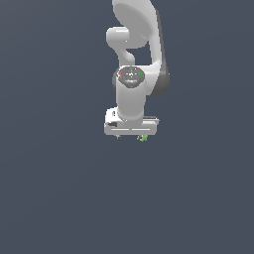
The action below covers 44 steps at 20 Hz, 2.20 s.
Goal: Pick up the object and move it to a goal position.
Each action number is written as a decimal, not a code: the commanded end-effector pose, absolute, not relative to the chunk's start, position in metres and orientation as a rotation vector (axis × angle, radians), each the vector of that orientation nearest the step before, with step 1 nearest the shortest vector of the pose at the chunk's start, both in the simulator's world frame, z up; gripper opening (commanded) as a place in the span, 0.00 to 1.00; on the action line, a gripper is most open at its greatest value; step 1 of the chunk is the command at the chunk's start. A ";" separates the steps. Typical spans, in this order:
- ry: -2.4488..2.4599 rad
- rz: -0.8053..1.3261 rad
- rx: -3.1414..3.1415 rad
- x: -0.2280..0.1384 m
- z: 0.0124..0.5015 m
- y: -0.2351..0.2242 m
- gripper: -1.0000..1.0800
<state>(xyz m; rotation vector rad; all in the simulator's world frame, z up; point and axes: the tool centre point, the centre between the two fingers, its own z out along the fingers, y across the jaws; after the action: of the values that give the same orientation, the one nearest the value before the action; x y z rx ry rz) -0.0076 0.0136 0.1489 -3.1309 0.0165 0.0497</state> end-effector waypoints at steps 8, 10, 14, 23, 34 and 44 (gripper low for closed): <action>0.205 0.034 -3.130 -0.039 0.126 0.042 0.96; 0.263 0.029 -3.127 -0.049 0.120 0.050 0.96; 0.372 0.019 -3.118 -0.069 0.108 0.063 0.96; 0.528 0.004 -3.097 -0.100 0.093 0.080 0.96; 0.560 0.001 -3.091 -0.107 0.087 0.084 0.96; 0.565 0.000 -3.090 -0.109 0.049 0.083 0.96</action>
<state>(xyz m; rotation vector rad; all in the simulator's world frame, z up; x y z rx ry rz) -0.1089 0.0835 0.0549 -3.0909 0.5640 0.0011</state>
